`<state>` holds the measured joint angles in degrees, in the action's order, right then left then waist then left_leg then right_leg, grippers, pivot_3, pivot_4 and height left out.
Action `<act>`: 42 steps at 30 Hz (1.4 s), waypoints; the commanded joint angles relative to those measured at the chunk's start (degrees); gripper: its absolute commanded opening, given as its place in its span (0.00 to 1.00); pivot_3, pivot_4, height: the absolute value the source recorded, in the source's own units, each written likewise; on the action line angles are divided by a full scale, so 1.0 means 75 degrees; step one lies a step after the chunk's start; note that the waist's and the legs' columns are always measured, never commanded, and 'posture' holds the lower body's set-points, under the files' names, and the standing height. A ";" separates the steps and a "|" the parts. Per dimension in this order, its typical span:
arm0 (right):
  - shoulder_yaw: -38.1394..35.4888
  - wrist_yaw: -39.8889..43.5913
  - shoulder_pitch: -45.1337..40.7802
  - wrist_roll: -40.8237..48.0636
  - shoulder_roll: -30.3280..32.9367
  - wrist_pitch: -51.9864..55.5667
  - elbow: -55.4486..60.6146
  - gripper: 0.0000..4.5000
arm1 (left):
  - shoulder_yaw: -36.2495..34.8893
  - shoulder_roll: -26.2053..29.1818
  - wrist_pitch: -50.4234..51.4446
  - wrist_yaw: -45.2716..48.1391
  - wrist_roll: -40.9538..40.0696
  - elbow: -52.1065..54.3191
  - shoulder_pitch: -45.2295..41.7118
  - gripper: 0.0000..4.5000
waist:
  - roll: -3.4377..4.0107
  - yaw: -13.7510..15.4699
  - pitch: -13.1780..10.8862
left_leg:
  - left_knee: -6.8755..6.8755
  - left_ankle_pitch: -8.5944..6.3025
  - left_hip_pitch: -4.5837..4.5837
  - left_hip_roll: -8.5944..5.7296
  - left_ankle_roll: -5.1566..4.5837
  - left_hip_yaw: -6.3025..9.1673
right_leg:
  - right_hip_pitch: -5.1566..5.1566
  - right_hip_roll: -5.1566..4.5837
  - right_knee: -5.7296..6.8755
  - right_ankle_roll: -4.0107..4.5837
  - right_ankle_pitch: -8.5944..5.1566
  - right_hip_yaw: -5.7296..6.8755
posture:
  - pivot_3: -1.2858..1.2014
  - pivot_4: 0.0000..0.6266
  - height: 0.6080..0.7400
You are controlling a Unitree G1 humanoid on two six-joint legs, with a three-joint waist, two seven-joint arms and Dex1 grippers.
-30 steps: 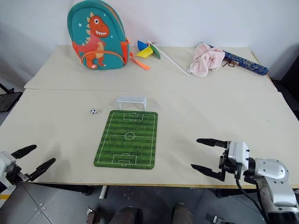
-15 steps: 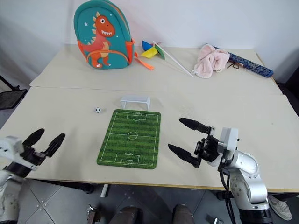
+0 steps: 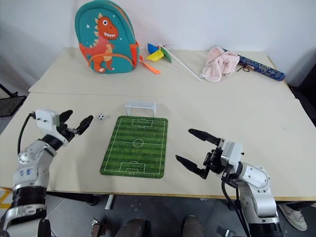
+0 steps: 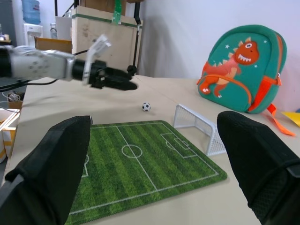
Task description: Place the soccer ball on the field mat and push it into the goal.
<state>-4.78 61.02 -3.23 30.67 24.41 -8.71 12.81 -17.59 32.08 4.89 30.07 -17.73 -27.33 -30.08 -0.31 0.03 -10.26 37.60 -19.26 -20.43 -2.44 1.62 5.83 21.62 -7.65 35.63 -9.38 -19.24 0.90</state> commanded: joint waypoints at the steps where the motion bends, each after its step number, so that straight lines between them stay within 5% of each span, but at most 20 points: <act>1: 0.0029 -0.0001 -0.0005 0.0105 0.0061 0.0018 0.0197 1.00 | 0.0413 0.0123 -0.0246 0.0179 0.0486 -0.1288 -0.0937 1.00 | 0.0000 -0.0008 0.0000 | -0.0001 0.0000 0.0001 0.0000 0.0000 0.0000 | 0.0000 0.0000 0.0004 0.0000 0.0000 0.0000 | 0.52 0.24 1.00; 9: 0.0107 -0.0335 0.0065 0.0034 -0.0040 0.0098 0.0450 1.00 | 0.0895 0.0221 -0.0857 0.0101 0.1238 -0.3700 -0.2156 1.00 | -0.0001 -0.0077 0.0000 | -0.0014 0.0000 -0.0001 0.0003 0.0001 -0.0017 | 0.0031 0.0004 0.0014 0.0000 0.0000 0.0003 | 0.52 0.24 1.00; 16: 0.0160 -0.0773 0.0175 -0.0034 -0.0034 0.0215 0.0785 1.00 | 0.0941 0.0235 -0.0970 0.0579 0.1293 -0.3989 -0.2116 1.00 | -0.0001 -0.0024 -0.0001 | 0.0000 0.0000 -0.0011 0.0002 0.0001 -0.0020 | 0.0041 -0.0001 0.0030 0.0000 0.0000 0.0004 | 0.52 0.24 1.00; 20: 0.0219 -0.0937 0.0188 -0.0036 -0.0025 0.0279 0.0890 1.00 | 0.0944 0.0258 -0.0948 0.0654 0.1337 -0.4029 -0.2106 0.81 | -0.0001 -0.0029 0.0000 | 0.0004 0.0000 -0.0013 0.0002 0.0000 -0.0019 | 0.0041 0.0000 0.0032 0.0000 0.0000 0.0003 | 0.52 0.24 1.00; 29: 0.0257 -0.0865 0.0144 -0.0100 -0.0040 0.0104 0.0611 1.00 | 0.0773 0.0447 -0.0841 0.0895 0.1181 -0.3773 -0.1849 0.20 | -0.0001 -0.0060 0.0000 | 0.0016 0.0000 -0.0013 0.0003 0.0000 -0.0023 | 0.0042 0.0001 0.0044 0.0000 0.0000 0.0000 | 0.52 0.24 1.00; 36: 0.0133 -0.0698 0.0041 -0.0041 0.0062 -0.0032 0.0411 1.00 | 0.0231 0.1055 -0.0712 0.3554 -0.0076 -0.2537 -0.1494 0.19 | -0.0001 -0.0056 -0.0001 | 0.0018 0.0000 -0.0018 0.0005 0.0000 -0.0021 | 0.0046 0.0001 0.0045 0.0001 0.0000 0.0001 | 0.52 0.24 1.00; 42: -0.0208 0.0408 0.0173 0.1008 0.1009 0.0616 0.0856 1.00 | 0.0706 0.2152 0.0658 0.6376 -0.1128 0.0522 -0.0581 0.19 | 0.0014 -0.0070 0.0006 | 0.0051 0.0000 -0.0104 0.0013 0.0000 -0.0014 | 0.0114 0.0000 0.0055 0.0014 0.0011 0.0003 | 0.52 0.24 1.00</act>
<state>-5.07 61.41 -2.32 35.00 30.83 -4.94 15.76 -14.30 47.97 7.18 74.22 -24.67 -29.18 -36.32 -0.20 -0.50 -10.21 37.98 -19.27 -21.20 -2.35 1.61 5.72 22.44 -7.66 36.01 -9.27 -19.16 0.92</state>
